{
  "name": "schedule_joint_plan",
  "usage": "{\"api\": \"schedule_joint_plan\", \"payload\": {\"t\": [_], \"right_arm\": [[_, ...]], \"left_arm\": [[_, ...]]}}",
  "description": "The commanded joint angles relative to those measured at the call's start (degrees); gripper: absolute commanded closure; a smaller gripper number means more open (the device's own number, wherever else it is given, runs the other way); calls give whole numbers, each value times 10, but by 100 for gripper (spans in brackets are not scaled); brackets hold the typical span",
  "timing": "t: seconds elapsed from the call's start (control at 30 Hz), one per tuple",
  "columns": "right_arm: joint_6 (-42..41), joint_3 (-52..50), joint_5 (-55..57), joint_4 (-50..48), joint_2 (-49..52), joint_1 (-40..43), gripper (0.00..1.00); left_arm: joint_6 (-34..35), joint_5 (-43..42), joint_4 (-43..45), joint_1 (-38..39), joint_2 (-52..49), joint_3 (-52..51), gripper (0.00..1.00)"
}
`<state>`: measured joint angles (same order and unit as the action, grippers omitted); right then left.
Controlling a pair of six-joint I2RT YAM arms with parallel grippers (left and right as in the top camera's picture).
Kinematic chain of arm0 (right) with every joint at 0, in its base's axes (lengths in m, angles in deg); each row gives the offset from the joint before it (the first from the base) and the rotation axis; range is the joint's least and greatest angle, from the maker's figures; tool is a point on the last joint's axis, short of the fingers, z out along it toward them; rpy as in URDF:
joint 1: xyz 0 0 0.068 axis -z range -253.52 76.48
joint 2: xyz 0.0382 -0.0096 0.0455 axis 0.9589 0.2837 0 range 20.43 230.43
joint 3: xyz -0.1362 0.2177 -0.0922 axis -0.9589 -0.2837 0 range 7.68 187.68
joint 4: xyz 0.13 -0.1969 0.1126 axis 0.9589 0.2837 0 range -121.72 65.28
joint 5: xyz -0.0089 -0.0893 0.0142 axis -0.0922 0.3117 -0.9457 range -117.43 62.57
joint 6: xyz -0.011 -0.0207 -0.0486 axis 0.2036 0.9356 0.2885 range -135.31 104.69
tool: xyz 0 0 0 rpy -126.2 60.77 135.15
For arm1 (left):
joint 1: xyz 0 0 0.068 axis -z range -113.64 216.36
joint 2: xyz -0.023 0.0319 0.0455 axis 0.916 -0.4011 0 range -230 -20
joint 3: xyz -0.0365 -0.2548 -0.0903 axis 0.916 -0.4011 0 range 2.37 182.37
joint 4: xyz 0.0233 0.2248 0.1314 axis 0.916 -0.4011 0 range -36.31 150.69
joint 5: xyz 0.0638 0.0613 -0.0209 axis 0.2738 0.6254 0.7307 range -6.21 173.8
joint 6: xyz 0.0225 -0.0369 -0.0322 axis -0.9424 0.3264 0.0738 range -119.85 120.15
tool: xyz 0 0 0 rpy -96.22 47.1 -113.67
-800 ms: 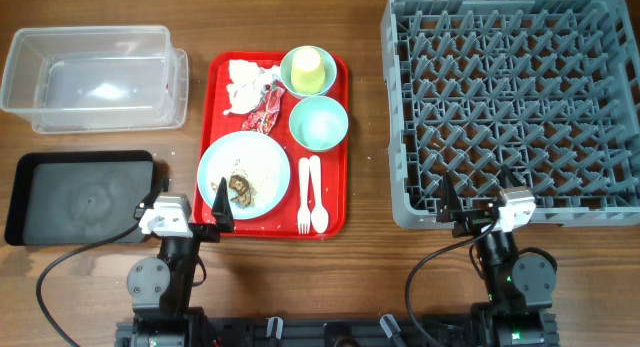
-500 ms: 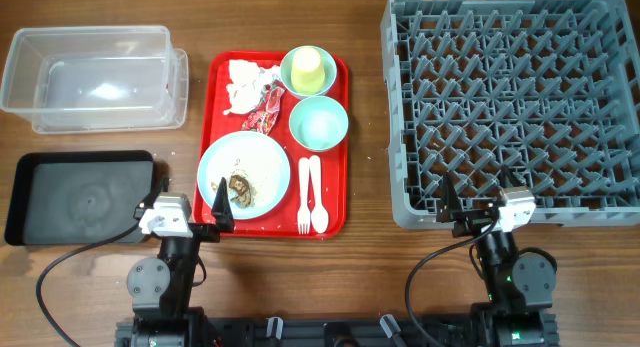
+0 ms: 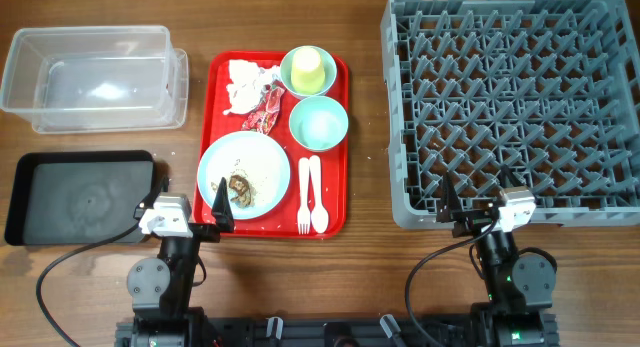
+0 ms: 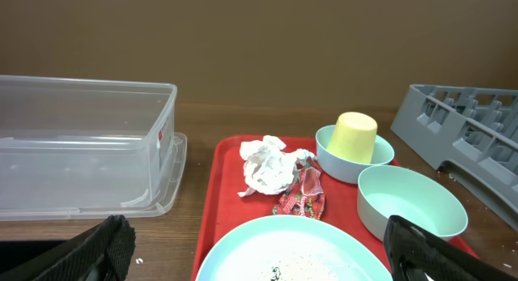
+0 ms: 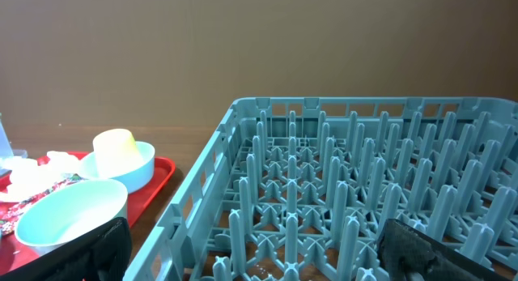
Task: Sort waste into correct bins and load items into the dishwasher rack
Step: 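Move the left gripper toward the white napkin on the red tray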
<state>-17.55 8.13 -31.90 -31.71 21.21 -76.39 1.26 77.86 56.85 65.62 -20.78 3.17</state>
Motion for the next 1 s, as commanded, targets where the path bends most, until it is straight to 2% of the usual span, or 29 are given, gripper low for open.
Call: {"api": "schedule_joint_plan", "payload": {"t": [0.0,0.5,0.57,0.7,0.77,0.87,0.97], "right_arm": [[7,-2,5,-1,0,3,0],[7,-1,5,-1,0,3,0],[7,-2,5,-1,0,3,0],[7,-2,5,-2,0,3,0],[7,-1,5,-2,0,3,0],[7,-1,5,-2,0,3,0],[7,-2,5,-1,0,3,0]], "left_arm": [[-9,-5,0,3,4,-5,0],[-5,-12,9,3,4,-5,0],[14,-90,17,3,4,-5,0],[132,-400,28,3,4,-5,0],[206,-504,70,3,4,-5,0],[281,-528,116,3,4,-5,0],[312,-525,190,3,4,-5,0]]}}
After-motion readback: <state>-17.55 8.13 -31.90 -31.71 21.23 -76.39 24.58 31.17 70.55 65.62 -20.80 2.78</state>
